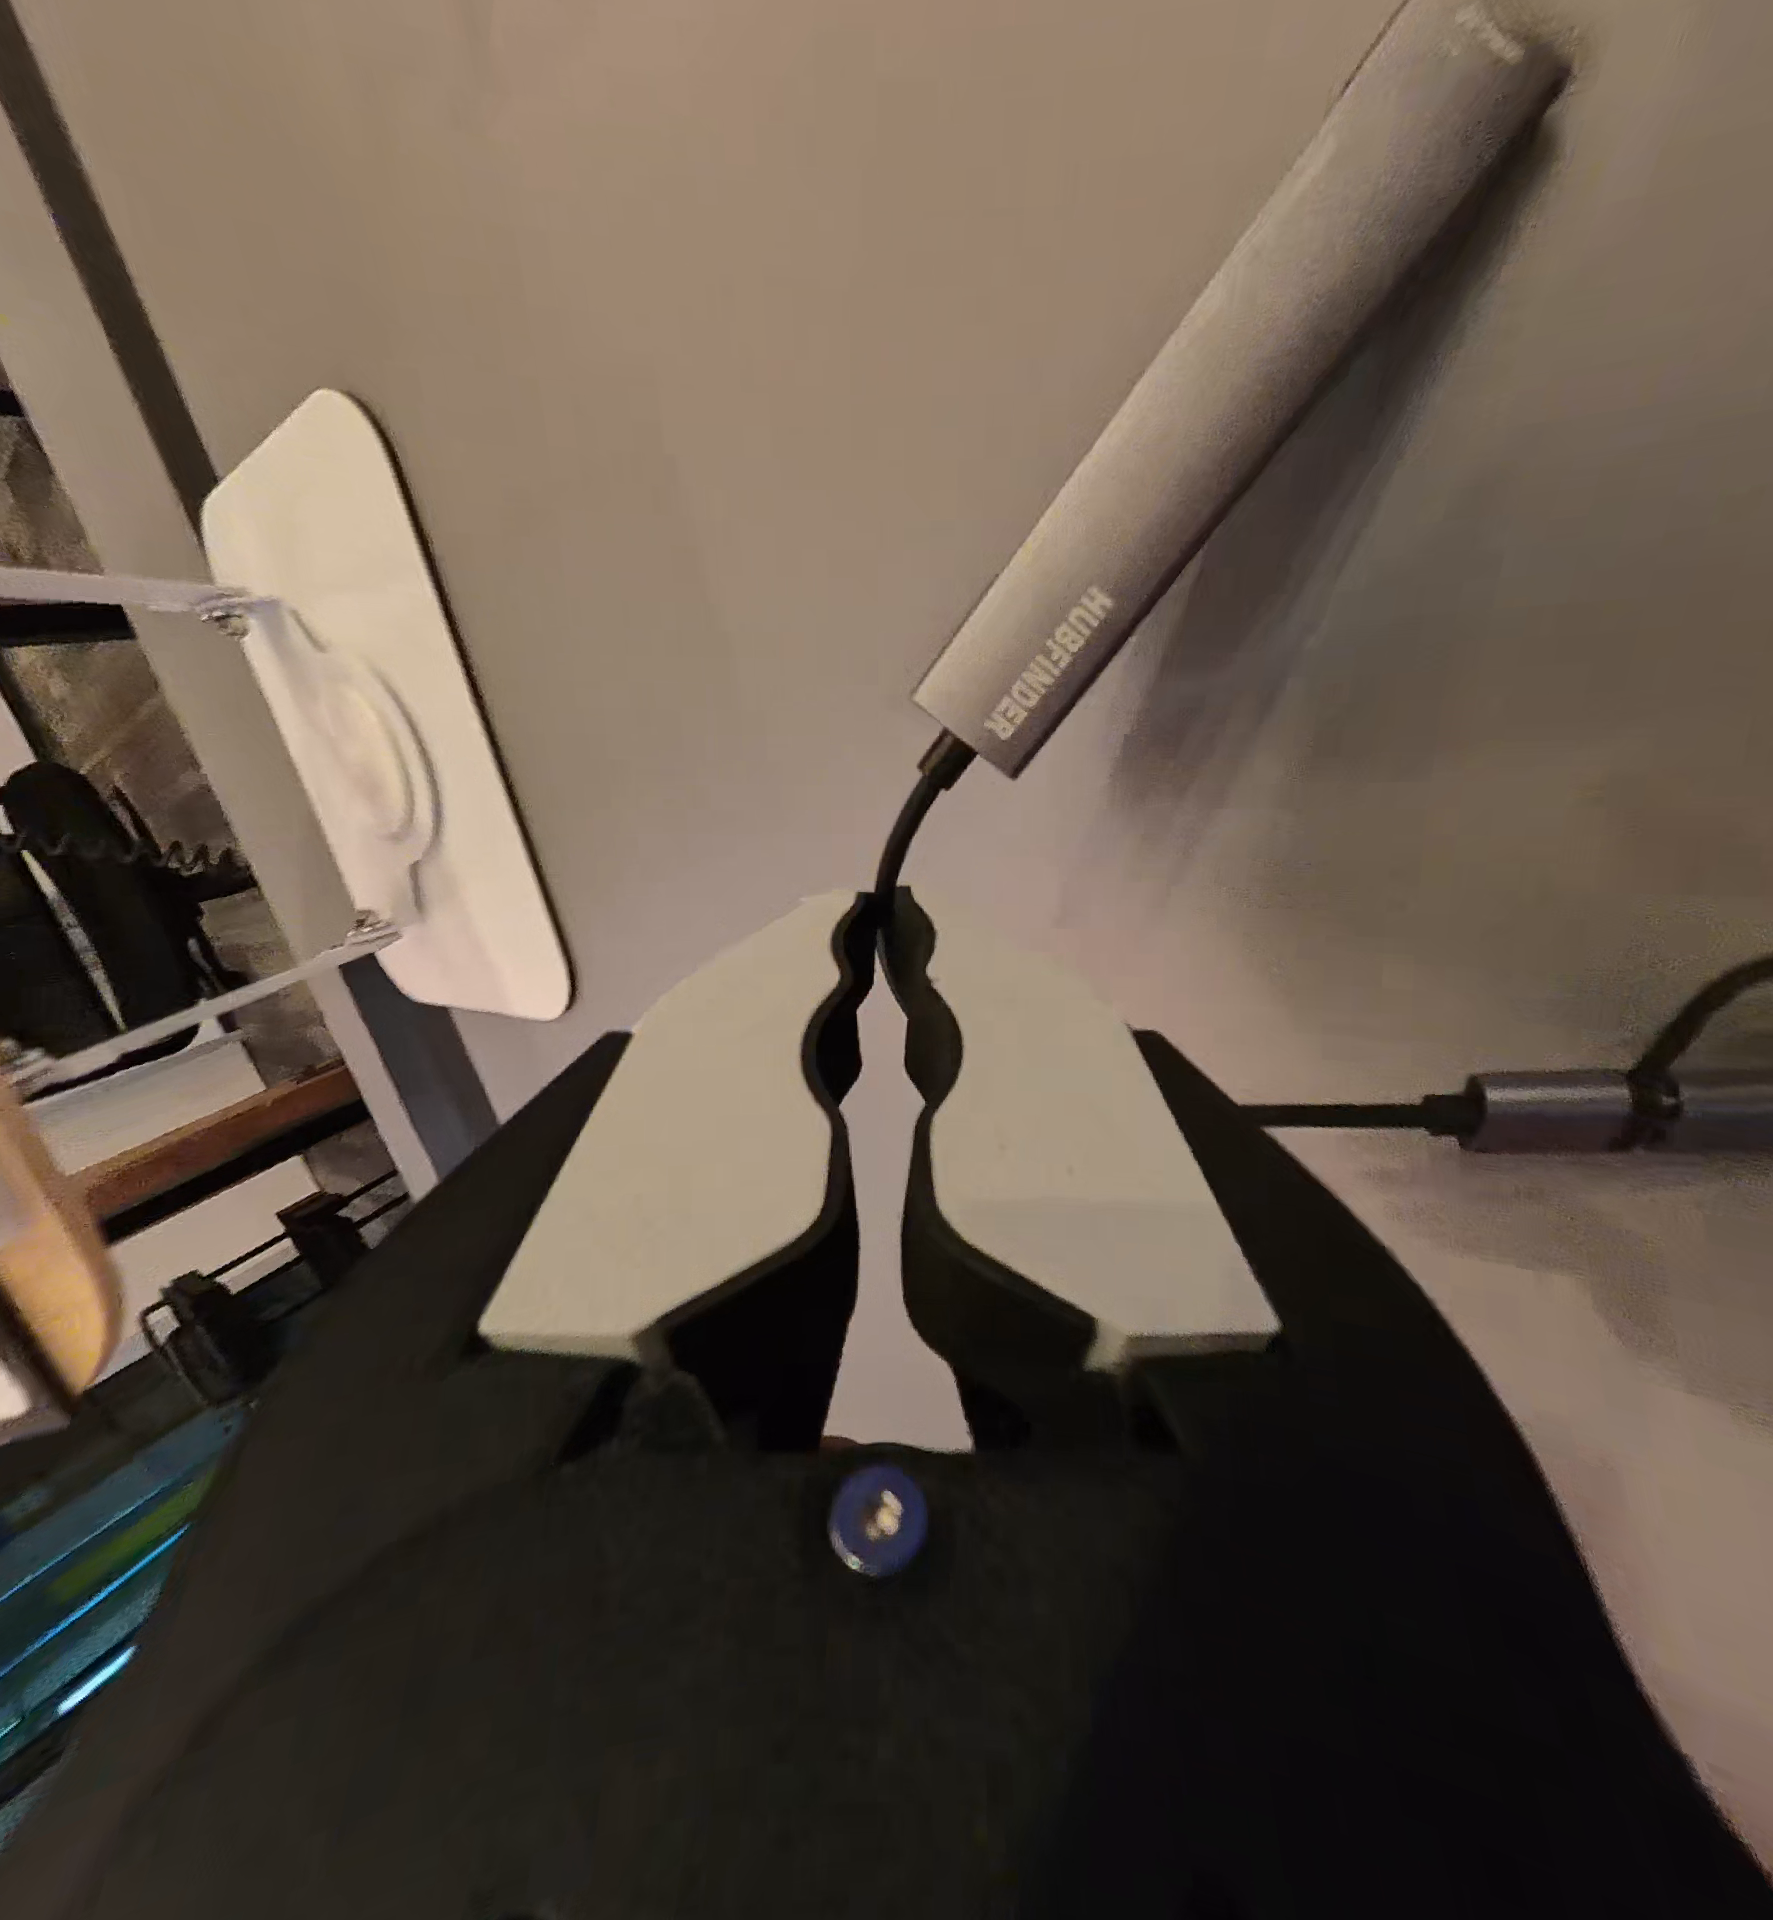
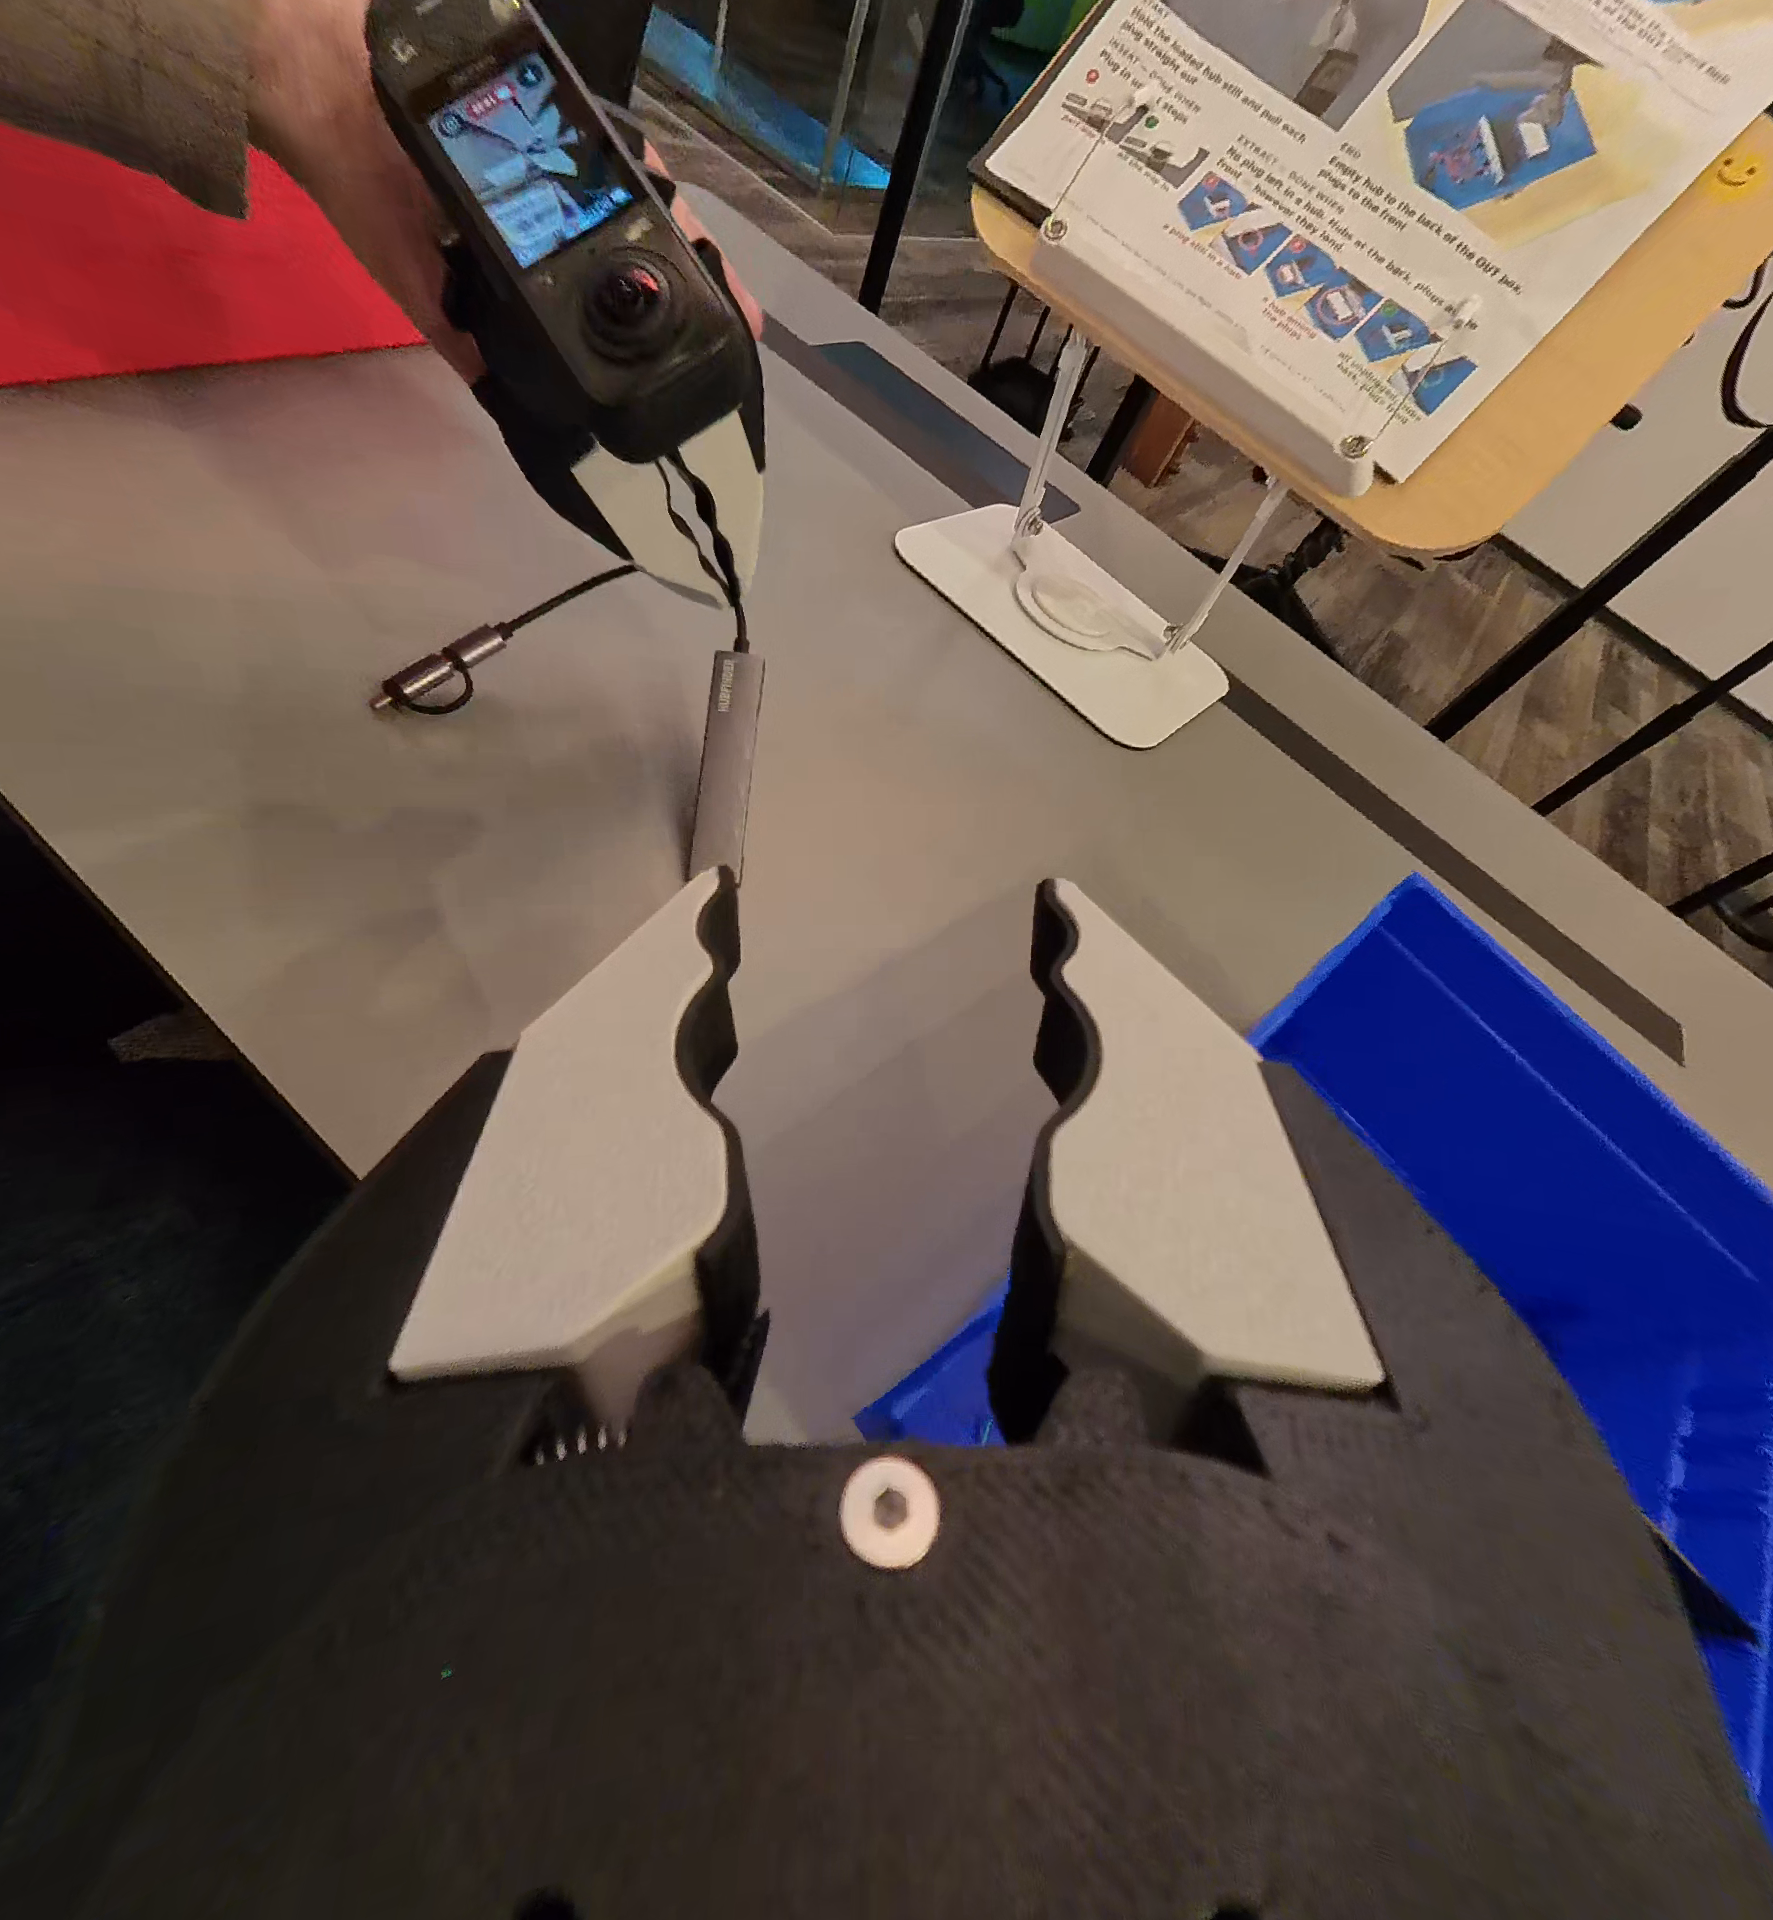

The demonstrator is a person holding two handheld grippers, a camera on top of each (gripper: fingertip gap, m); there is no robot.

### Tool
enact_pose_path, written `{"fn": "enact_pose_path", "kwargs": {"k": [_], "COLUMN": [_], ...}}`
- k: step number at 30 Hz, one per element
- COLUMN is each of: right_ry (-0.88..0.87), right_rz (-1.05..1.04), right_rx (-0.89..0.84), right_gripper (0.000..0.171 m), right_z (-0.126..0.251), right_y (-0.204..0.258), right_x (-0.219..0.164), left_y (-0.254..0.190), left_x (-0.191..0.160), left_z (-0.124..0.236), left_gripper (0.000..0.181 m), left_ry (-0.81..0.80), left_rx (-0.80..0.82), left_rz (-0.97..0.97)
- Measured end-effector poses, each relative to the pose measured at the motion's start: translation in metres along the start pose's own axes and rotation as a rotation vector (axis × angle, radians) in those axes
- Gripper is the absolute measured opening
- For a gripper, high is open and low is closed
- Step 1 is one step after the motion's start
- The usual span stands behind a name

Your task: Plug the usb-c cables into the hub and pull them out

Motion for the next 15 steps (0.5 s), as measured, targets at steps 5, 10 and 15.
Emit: {"fn": "enact_pose_path", "kwargs": {"k": [5, 10, 15], "right_ry": [-0.006, -0.011, -0.008], "right_rz": [-0.001, -0.005, 0.004], "right_rx": [0.019, 0.030, 0.038], "right_gripper": [0.055, 0.056, 0.056], "right_z": [-0.002, -0.005, -0.006], "right_y": [0.005, 0.008, 0.011], "right_x": [0.001, 0.003, 0.004], "left_y": [-0.010, -0.019, -0.012], "left_x": [0.001, 0.000, -0.007], "left_z": [-0.018, -0.023, 0.007], "left_gripper": [0.003, 0.036, 0.044], "left_ry": [-0.003, 0.003, -0.010], "left_rx": [-0.047, -0.036, 0.075], "left_rz": [0.019, 0.030, 0.067]}}
Point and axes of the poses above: each gripper's, where its closed fingertips meet, z back along the fingers, x out of its top, y = z × x across the jaws, the point moved 8 cm from there along z, back along the fingers, and after that the axes turned 8 degrees about -y, right-handed, at the moved point
